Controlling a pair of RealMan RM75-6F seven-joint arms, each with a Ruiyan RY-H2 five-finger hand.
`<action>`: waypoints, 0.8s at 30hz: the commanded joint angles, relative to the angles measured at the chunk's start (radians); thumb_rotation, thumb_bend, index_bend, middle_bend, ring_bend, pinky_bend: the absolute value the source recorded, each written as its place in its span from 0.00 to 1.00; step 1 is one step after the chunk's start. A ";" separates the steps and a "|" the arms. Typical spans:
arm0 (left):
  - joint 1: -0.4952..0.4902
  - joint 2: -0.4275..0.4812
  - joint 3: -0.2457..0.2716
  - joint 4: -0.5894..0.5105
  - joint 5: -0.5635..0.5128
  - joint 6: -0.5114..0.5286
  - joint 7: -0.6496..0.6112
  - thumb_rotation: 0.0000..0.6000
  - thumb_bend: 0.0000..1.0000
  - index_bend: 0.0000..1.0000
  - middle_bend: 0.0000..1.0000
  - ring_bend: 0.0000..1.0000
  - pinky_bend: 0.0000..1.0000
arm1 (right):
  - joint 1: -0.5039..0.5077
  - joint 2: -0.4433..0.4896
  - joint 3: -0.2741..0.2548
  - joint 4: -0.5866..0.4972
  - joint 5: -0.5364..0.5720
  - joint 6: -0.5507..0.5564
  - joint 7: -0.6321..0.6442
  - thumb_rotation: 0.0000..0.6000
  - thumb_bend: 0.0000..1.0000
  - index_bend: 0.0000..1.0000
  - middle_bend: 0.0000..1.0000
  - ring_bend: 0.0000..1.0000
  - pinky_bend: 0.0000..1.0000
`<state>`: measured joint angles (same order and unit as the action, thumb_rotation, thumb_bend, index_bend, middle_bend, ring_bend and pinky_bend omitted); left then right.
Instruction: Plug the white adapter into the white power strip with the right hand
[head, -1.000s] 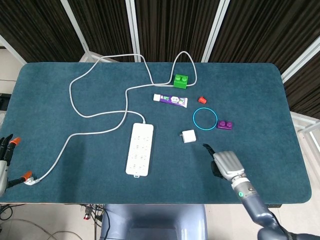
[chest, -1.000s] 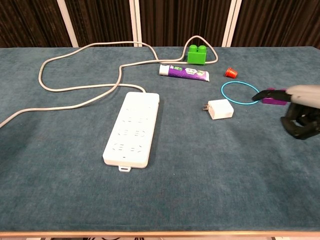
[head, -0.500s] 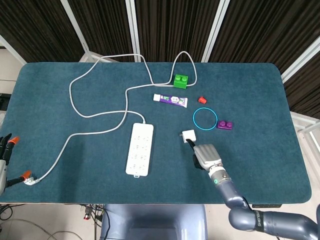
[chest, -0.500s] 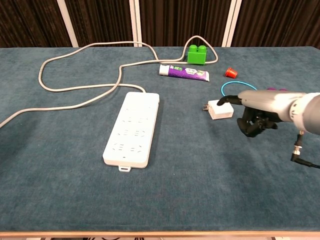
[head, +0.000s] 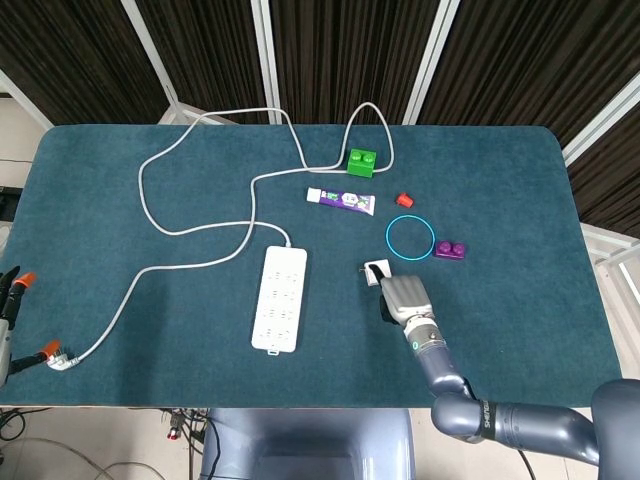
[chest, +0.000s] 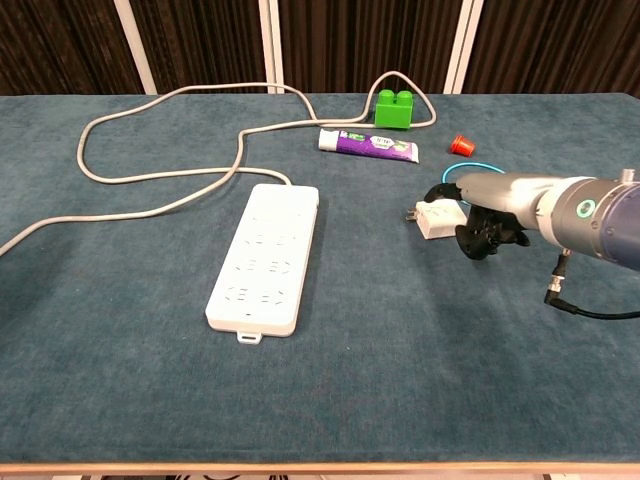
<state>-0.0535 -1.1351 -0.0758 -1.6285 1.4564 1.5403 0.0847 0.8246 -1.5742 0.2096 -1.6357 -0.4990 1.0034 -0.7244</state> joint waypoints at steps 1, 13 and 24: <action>0.000 0.000 0.000 0.000 -0.001 -0.001 0.001 1.00 0.10 0.12 0.00 0.00 0.00 | 0.005 -0.001 -0.005 0.005 0.006 0.001 -0.001 1.00 0.82 0.08 0.83 0.86 0.80; 0.001 0.001 0.001 -0.002 -0.002 0.000 0.003 1.00 0.10 0.12 0.00 0.00 0.00 | 0.022 0.008 -0.028 0.001 0.021 0.008 0.004 1.00 0.82 0.08 0.83 0.87 0.80; 0.001 0.000 0.002 -0.005 0.001 0.002 0.007 1.00 0.10 0.12 0.00 0.00 0.00 | 0.022 0.031 -0.062 -0.022 0.030 0.018 0.002 1.00 0.82 0.11 0.83 0.86 0.80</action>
<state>-0.0522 -1.1347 -0.0737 -1.6331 1.4573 1.5420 0.0919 0.8467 -1.5439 0.1485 -1.6572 -0.4695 1.0203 -0.7225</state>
